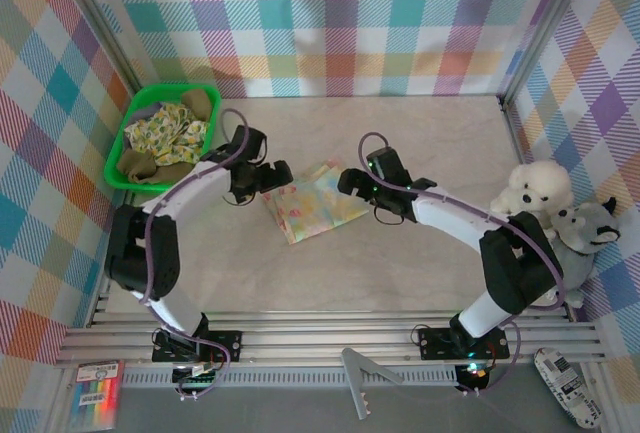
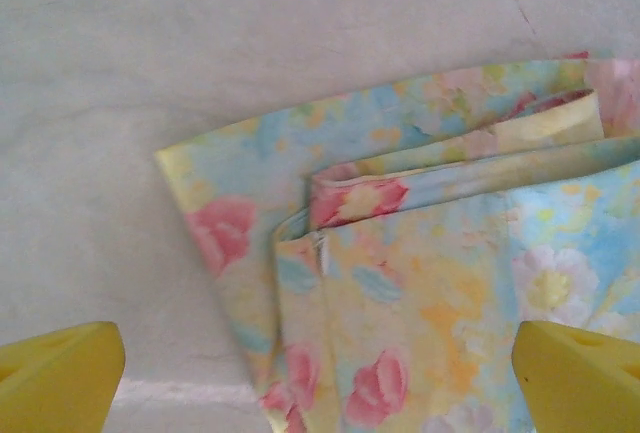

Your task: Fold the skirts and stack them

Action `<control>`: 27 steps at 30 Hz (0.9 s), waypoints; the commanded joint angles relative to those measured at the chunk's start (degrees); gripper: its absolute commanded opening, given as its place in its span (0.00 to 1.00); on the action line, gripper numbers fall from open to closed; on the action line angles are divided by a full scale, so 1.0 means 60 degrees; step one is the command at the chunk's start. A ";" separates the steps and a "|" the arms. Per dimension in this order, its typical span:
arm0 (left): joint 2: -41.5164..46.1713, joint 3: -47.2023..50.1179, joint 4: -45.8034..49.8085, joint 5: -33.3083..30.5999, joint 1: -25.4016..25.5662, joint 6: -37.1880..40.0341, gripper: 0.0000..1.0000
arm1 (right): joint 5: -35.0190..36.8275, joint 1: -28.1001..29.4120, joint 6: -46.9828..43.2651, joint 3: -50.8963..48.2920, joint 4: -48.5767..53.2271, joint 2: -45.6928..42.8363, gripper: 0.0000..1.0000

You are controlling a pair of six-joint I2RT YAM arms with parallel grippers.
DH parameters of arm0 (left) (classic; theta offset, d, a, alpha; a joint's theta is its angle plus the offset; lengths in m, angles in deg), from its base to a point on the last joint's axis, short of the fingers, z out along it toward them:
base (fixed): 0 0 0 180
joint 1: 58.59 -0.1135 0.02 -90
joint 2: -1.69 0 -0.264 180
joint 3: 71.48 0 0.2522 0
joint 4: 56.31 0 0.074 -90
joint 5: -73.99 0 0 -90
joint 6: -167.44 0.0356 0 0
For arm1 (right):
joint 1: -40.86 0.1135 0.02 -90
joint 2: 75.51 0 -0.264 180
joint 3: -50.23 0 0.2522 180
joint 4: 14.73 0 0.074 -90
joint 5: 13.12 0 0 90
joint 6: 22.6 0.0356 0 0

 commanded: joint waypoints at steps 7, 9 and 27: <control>0.0942 0.1541 -0.1007 0.0876 -0.0063 -0.2244 1.00 | -0.1888 -0.0860 -0.3878 0.1895 0.0658 0.1519 0.99; 0.0872 0.1922 -0.1576 0.1491 0.0034 -0.2895 1.00 | -0.3530 -0.1060 -0.4634 0.2336 0.0502 0.2197 1.00; -0.0788 0.0463 -0.0106 0.0733 0.0381 -0.1779 0.72 | -0.5661 -0.1270 -0.5475 0.4467 0.1479 0.4742 0.70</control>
